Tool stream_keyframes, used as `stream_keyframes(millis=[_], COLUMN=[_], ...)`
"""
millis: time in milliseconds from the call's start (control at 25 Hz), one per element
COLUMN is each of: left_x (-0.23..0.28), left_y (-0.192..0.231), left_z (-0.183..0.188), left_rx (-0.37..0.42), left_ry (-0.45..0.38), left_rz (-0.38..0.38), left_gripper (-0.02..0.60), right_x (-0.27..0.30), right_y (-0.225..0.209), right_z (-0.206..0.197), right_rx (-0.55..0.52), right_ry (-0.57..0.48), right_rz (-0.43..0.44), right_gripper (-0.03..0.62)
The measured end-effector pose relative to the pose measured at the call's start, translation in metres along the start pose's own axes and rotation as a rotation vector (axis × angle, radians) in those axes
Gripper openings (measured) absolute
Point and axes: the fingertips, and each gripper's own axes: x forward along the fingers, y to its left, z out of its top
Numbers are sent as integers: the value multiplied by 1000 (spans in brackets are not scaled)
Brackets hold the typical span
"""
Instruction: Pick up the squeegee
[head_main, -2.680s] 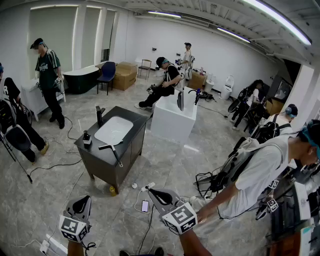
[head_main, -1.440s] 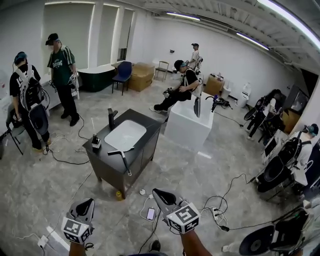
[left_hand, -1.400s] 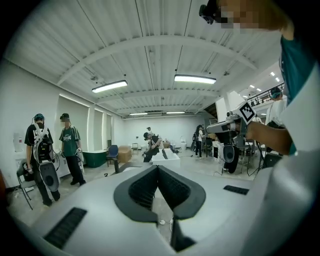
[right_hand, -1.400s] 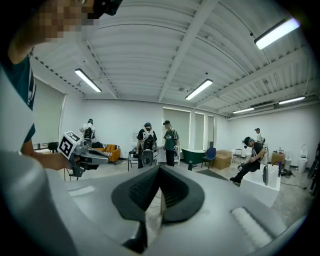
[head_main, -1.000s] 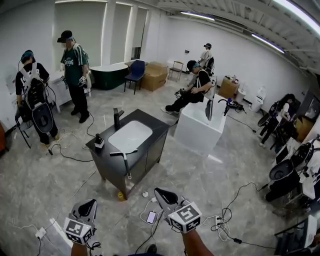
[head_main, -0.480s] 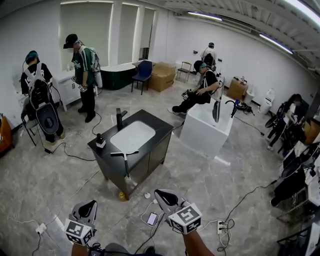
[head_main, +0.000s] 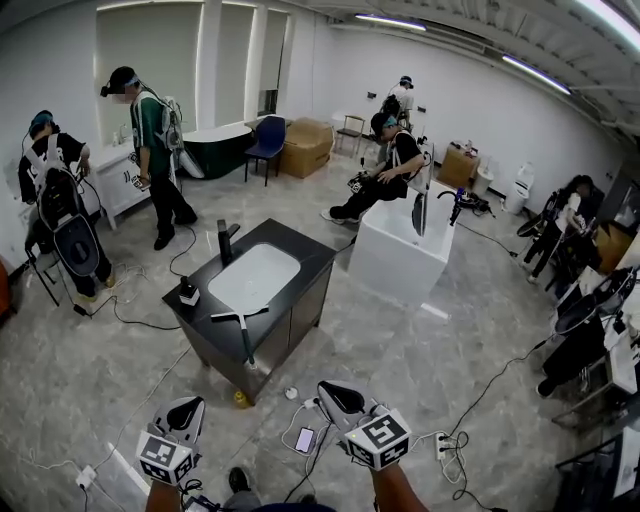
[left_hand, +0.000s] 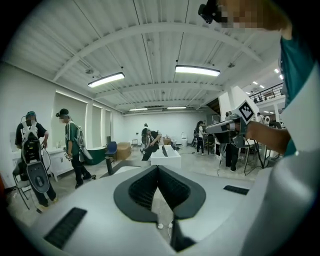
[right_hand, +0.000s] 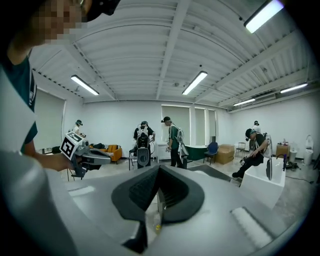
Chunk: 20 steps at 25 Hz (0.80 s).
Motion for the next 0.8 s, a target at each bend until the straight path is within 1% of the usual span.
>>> stream_keyframes(millis=[240, 360, 520, 800], left_x=[31, 49, 66, 86], left_y=[38, 58, 76, 104], left_z=[9, 9, 3, 1], left_rx=[9, 16, 10, 13], left_ry=[-10, -19, -8, 7], left_rz=[-77, -109, -146, -193], left_gripper=[6, 6, 6, 6], right_x=[16, 31, 48, 76], right_y=[-12, -15, -18, -21], right_z=[13, 10, 0, 5], right_rx=[5, 9, 32, 44], right_ry=[-3, 4, 24, 31], right_rz=[-100, -135, -166, -205], right_gripper=[9, 9, 9, 9])
